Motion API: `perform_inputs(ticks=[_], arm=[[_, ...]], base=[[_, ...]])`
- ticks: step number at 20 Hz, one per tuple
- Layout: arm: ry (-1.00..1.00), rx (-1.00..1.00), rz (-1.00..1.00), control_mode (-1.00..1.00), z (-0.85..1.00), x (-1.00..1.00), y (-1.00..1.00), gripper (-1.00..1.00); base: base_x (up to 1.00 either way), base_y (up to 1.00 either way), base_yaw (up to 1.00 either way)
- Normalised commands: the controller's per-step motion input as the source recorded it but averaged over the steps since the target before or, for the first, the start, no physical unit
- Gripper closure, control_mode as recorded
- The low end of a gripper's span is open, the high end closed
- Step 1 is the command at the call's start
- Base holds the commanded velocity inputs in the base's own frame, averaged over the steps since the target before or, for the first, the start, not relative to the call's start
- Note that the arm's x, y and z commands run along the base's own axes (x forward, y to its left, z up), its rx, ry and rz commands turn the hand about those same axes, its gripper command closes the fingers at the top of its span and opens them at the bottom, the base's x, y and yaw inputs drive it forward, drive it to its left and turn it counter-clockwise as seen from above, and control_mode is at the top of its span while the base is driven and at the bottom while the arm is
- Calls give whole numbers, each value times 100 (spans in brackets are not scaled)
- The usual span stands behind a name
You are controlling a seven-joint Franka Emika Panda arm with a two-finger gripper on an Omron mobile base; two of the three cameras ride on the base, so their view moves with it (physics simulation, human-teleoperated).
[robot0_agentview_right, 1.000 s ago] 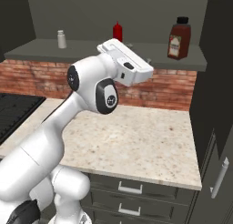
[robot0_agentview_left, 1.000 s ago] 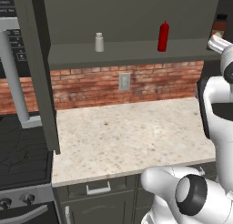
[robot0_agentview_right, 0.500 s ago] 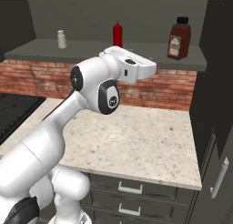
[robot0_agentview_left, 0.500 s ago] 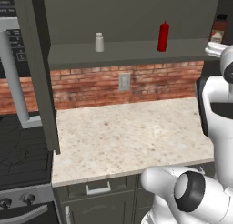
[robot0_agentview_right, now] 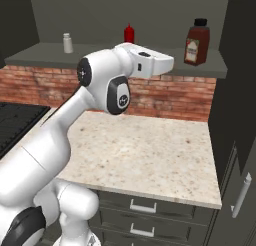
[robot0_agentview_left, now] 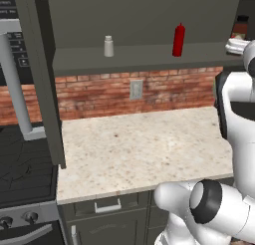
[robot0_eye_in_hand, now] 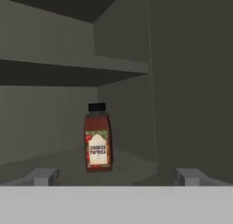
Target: Collect the paprika, ketchup, and shaker from the cabinet and place them next to the stove.
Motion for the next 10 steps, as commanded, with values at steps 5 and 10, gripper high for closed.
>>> perform_inputs(ticks=[5, 10], arm=[[14, -6, 0, -100, 11, 0, 4, -100], [1, -1, 0, -100, -2, 0, 0, -100]], base=[[0, 0, 0], [0, 0, 0]])
